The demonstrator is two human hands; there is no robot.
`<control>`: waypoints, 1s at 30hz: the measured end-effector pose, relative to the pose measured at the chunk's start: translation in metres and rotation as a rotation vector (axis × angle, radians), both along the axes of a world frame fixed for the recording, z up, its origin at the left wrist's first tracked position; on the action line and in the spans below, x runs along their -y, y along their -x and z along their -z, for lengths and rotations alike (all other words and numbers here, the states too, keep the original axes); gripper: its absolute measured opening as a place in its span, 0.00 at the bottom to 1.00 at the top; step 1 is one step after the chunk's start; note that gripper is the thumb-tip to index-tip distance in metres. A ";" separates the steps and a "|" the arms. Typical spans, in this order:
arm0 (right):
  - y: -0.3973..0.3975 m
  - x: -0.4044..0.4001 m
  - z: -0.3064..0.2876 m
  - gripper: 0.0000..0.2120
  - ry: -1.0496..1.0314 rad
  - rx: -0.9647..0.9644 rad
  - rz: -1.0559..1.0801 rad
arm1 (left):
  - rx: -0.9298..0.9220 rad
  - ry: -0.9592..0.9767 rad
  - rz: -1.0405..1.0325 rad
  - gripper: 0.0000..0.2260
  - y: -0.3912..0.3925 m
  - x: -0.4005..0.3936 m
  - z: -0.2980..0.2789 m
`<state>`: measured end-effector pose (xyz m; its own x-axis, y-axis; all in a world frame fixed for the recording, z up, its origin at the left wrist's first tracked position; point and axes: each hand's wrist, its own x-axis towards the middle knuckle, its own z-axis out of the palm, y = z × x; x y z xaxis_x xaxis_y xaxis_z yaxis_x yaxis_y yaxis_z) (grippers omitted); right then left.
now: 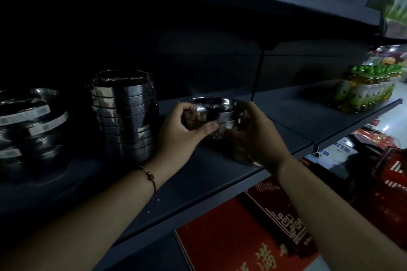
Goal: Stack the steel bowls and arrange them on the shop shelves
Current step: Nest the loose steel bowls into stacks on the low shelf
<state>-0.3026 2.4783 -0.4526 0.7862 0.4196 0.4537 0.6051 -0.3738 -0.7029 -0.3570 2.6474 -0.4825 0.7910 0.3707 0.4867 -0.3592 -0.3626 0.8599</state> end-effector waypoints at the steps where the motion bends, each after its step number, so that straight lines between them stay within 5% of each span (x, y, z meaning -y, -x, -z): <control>1: -0.010 0.001 -0.003 0.27 0.018 -0.003 0.002 | 0.003 -0.016 -0.021 0.16 -0.009 0.002 0.000; 8: -0.080 0.000 -0.011 0.19 0.123 -0.007 0.100 | -0.035 -0.059 -0.126 0.27 -0.072 0.003 0.005; 14: -0.118 -0.013 -0.021 0.24 0.230 0.007 0.182 | -0.058 -0.069 -0.154 0.17 -0.112 -0.006 0.009; 21: -0.129 -0.027 -0.008 0.18 0.732 -0.089 0.189 | -0.182 -0.180 -0.135 0.14 -0.130 -0.017 0.033; 26: -0.118 -0.017 0.001 0.21 0.697 0.133 0.252 | -0.200 -0.234 -0.132 0.14 -0.120 -0.026 0.039; 30: -0.086 0.002 0.013 0.27 0.778 0.370 0.200 | -0.239 -0.479 -0.172 0.21 -0.092 -0.019 0.024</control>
